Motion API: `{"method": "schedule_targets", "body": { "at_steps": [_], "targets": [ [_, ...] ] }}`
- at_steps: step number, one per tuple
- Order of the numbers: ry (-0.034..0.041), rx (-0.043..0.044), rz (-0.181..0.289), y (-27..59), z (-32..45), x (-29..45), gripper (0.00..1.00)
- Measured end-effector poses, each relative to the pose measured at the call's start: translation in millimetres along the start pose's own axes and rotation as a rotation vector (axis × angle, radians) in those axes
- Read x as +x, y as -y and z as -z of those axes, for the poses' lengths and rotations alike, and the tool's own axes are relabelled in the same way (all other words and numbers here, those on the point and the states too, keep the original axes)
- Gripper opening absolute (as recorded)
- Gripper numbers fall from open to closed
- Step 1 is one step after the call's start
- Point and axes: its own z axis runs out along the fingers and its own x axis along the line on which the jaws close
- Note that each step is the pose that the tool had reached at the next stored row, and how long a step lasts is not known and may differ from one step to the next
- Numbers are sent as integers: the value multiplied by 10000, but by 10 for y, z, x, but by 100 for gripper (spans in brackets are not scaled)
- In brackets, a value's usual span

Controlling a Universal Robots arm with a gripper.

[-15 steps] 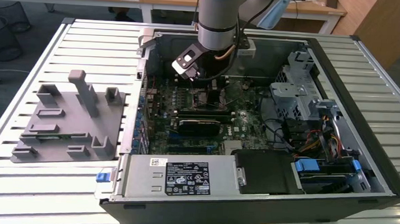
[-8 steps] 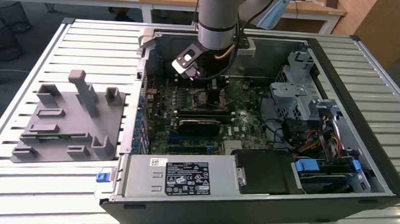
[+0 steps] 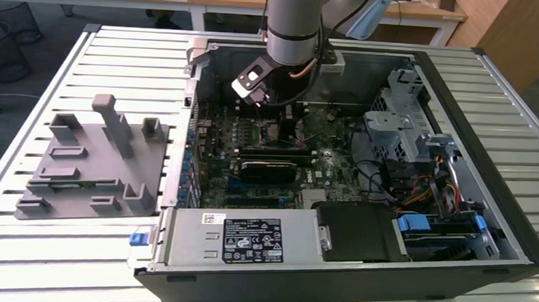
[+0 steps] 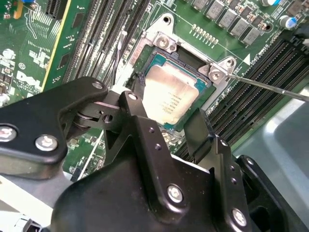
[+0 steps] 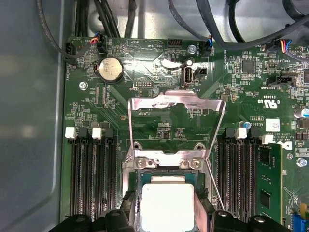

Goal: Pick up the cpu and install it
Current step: 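Place the cpu into insertion slot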

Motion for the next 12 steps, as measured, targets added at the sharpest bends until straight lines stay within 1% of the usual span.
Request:
{"method": "schedule_targets", "body": {
  "at_steps": [3, 7, 9, 11, 12],
  "targets": [
    [3, 2, 0, 0, 13, -1, 60],
    [2, 1, 0, -1, 51, -2, 60],
    [11, 0, 1, -2, 67, -3, 58],
    [31, 1, 2, -3, 79, -2, 46],
    [37, 1, 2, -3, 84, -3, 46]
  ]
}}
